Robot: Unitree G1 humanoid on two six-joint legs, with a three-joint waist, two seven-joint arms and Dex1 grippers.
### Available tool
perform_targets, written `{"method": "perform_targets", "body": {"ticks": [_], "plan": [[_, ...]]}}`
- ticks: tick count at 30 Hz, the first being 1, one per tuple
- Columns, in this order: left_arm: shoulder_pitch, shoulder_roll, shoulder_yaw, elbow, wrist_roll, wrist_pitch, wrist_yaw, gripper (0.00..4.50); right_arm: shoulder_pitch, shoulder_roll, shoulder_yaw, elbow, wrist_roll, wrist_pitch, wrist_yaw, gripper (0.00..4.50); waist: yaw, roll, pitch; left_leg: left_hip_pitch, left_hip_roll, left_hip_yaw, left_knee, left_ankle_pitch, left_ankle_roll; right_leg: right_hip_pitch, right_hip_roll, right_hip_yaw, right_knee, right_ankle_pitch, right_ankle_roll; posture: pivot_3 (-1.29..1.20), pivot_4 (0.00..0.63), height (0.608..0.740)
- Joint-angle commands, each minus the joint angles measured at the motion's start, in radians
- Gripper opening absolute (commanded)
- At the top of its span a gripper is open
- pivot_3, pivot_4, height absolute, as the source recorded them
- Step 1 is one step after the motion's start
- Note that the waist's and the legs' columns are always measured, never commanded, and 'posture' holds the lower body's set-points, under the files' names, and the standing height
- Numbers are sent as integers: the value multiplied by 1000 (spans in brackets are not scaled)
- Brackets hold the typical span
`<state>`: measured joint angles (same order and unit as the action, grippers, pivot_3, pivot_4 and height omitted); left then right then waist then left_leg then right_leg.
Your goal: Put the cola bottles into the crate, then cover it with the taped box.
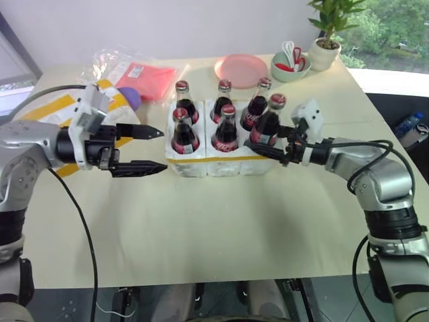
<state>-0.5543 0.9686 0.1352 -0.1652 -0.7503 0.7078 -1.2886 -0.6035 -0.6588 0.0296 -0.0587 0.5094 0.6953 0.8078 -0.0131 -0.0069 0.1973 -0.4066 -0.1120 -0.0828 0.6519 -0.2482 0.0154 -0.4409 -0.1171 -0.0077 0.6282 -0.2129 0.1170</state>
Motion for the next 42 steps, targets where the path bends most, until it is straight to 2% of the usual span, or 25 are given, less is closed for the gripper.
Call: {"method": "perform_targets", "body": {"ticks": [1, 6, 11, 14, 16, 20, 23, 26, 28, 32, 35, 42], "plan": [[6, 11, 46, -37, -14, -9, 9, 4500, 1, -21, 0, 41, -32, 11, 17, 4422, 1, -2, -1, 0, 0, 0, 1, 0, 0, 1, 0, 0, 0, 0, 0, 0, 150, 740], [71, 31, 130, -71, -21, 6, 64, 4500, 19, -121, -132, -54, 73, 82, 93, 4422, 10, -3, -2, 0, 0, -1, 2, 0, 0, 2, 0, 0, 0, 0, 0, 0, 150, 740], [247, 66, 346, -135, 7, 17, 157, 4500, 50, -315, -399, -77, 238, 167, 222, 4422, 15, -1, -1, -2, 0, 0, -1, -1, 2, -2, -1, 0, -2, 0, 0, 0, 150, 740], [339, 75, 444, -145, 58, -1, 214, 4500, 92, -393, -488, -49, 280, 194, 278, 4422, 16, -2, -1, -1, 3, 1, -2, -2, 2, -1, 0, 1, -4, 0, 0, 0, 150, 740], [404, 80, 487, -137, 124, -44, 236, 4500, 136, -428, -514, -43, 275, 186, 311, 4422, 16, -2, -1, 0, 5, 1, -2, -2, 2, 1, 1, 0, -5, 0, -1, 0, 150, 740], [664, 129, 559, -13, 514, -293, 371, 4500, 215, -452, -561, -31, 234, 111, 331, 4422, 10, -1, -2, 1, 5, 5, -2, -2, 2, 3, 0, 1, -10, -1, -5, 0, 150, 740], [774, 125, 581, 105, 664, -425, 466, 4500, 234, -439, -573, -45, 261, 112, 339, 4422, 5, 0, -2, 0, 5, 6, -2, -2, 3, 2, -1, 2, -12, 0, -6, 0, 150, 740], [791, 132, 528, 248, 777, -558, 577, 4500, 251, -436, -565, -66, 269, 100, 356, 4422, 12, 0, -2, -1, 6, 6, -3, -3, 3, 1, -1, 2, -12, 0, -6, 0, 150, 740], [750, 145, 462, 358, 837, -650, 647, 4500, 254, -438, -553, -81, 271, 88, 371, 4422, 23, 0, -2, -1, 6, 6, -3, -3, 3, 1, -1, 2, -13, 0, -6, 0, 150, 740], [461, 137, 240, 707, 985, -831, 872, 4500, 255, -441, -559, -136, 319, 89, 413, 4422, 47, 0, -2, -1, 5, 6, -2, -4, 1, 1, -1, 1, -12, 2, -3, 0, 150, 740], [300, 127, 108, 904, 1067, -940, 971, 4500, 262, -455, -568, -154, 326, 90, 419, 4422, 52, -2, -3, -1, 6, 6, -1, -4, 0, 1, 0, 0, -12, 5, 0, 0, 150, 740], [67, 99, -108, 1202, 1195, -1097, 1130, 4500, 296, -505, -661, -205, 375, 141, 433, 4422, 50, -3, -4, -2, 4, 8, -2, -4, 4, -1, -1, 1, -12, 7, 2, 0, 150, 740]]}}
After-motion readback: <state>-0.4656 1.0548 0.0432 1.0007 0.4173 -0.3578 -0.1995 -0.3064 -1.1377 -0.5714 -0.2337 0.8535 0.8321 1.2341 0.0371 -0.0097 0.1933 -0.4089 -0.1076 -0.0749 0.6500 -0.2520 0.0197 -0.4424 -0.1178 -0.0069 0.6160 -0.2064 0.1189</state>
